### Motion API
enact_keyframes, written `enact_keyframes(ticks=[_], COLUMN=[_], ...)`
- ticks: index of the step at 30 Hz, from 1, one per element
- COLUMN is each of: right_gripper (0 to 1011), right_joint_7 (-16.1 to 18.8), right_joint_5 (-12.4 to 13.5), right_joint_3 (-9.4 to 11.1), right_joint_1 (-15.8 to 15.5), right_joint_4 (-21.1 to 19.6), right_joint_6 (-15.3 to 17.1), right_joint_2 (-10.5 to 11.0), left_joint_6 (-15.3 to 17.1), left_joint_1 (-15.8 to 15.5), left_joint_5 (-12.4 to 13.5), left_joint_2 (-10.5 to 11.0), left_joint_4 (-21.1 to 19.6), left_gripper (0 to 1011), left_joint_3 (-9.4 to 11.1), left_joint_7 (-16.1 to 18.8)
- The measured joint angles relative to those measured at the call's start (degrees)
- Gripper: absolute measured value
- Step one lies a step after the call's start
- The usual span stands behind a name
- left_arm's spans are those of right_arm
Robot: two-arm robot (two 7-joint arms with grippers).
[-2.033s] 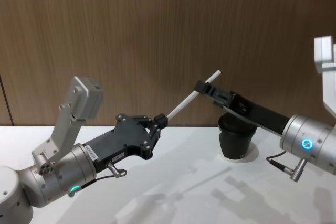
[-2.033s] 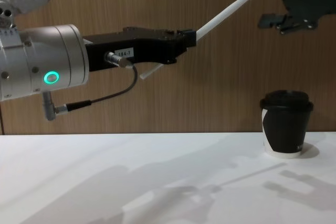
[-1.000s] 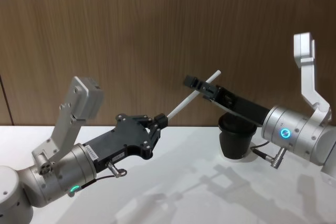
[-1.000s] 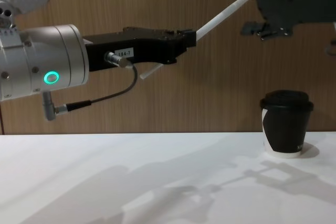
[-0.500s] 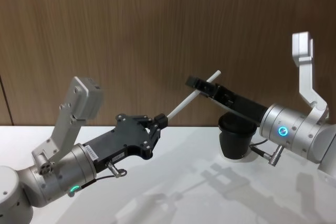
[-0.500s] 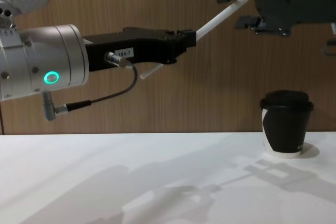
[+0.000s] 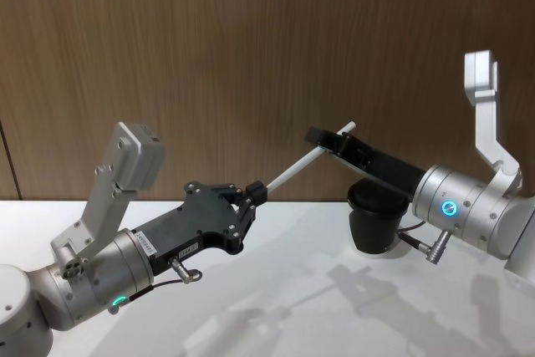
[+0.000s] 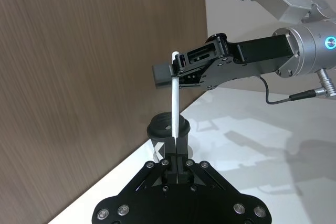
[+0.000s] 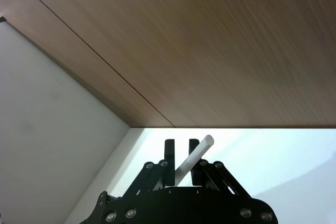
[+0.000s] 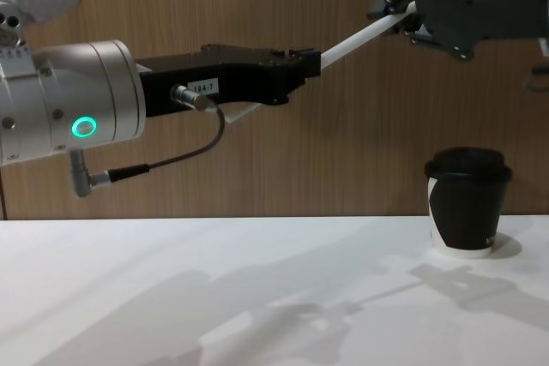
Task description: Pick up the straw with one hand, pass it to the other hand, and insert it into the cup.
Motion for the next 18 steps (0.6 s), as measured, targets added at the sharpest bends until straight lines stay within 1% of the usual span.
enact_keyframes(ticks=[1,3,18], right_gripper=[171,128,35], right_joint_7=[0.0,0.0,0.0], right_joint_5=[0.0,0.0,0.0], right_joint_3=[0.0,0.0,-0.1], right_joint_1=[0.0,0.0,0.1], right_joint_4=[0.0,0.0,0.2], right_joint_6=[0.0,0.0,-0.1], right_joint_2=[0.0,0.0,0.0], left_joint_6=[0.0,0.0,0.0], left_joint_1=[0.0,0.0,0.0], left_joint_5=[0.0,0.0,0.0], left_joint_2=[0.0,0.0,0.0], left_joint_4=[0.0,0.0,0.0], left_gripper=[12,13,12], left_joint_3=[0.0,0.0,0.0], left_joint_7=[0.0,0.0,0.0])
